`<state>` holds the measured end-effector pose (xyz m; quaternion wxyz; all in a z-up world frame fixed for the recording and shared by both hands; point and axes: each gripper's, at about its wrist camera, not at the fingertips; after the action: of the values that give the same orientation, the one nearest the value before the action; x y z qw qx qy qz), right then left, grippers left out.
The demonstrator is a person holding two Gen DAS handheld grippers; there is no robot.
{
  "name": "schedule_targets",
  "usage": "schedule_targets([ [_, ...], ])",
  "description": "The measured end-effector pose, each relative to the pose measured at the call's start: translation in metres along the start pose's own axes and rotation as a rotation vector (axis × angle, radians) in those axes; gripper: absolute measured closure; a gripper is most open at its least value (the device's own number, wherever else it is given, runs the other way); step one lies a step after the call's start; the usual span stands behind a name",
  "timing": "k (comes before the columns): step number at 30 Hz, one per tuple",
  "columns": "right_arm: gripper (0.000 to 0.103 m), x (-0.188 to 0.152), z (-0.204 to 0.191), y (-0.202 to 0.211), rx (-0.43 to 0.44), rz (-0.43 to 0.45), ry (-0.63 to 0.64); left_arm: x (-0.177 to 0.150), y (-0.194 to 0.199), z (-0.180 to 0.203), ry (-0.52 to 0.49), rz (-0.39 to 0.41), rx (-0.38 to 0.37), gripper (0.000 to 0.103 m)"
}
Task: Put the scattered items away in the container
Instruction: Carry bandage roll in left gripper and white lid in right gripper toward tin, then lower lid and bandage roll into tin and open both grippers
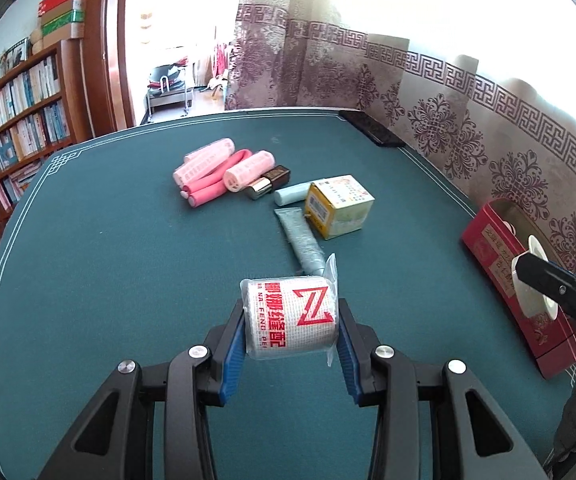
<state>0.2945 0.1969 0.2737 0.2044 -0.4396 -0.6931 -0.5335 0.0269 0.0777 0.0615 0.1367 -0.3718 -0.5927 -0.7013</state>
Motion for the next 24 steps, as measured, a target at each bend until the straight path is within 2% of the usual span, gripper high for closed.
schedule_targets([
  [6,0.035,0.001,0.052,0.045,-0.124,0.096,-0.066,0.006,0.003,0.040,-0.070,0.012,-0.036,0.061],
  [11,0.035,-0.003,0.092,0.070,-0.198,0.125,-0.126,0.013,0.001,0.074,-0.121,0.012,-0.072,0.061],
  [17,0.035,-0.010,0.116,0.077,-0.212,0.125,-0.162,0.020,0.005,0.113,-0.182,0.029,-0.116,0.061],
  [24,0.035,-0.005,0.121,0.070,-0.195,0.112,-0.159,0.018,0.004,0.130,-0.199,0.017,-0.129,0.061],
])
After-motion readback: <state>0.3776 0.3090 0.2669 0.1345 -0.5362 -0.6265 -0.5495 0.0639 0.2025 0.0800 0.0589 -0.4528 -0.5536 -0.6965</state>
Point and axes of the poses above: each gripper's, at about its wrist camera, not at the fingertips, and y roughly against the way its jaws point, z to its right, x to its top, and after that the axes turned 7 degrees about x, right-handed
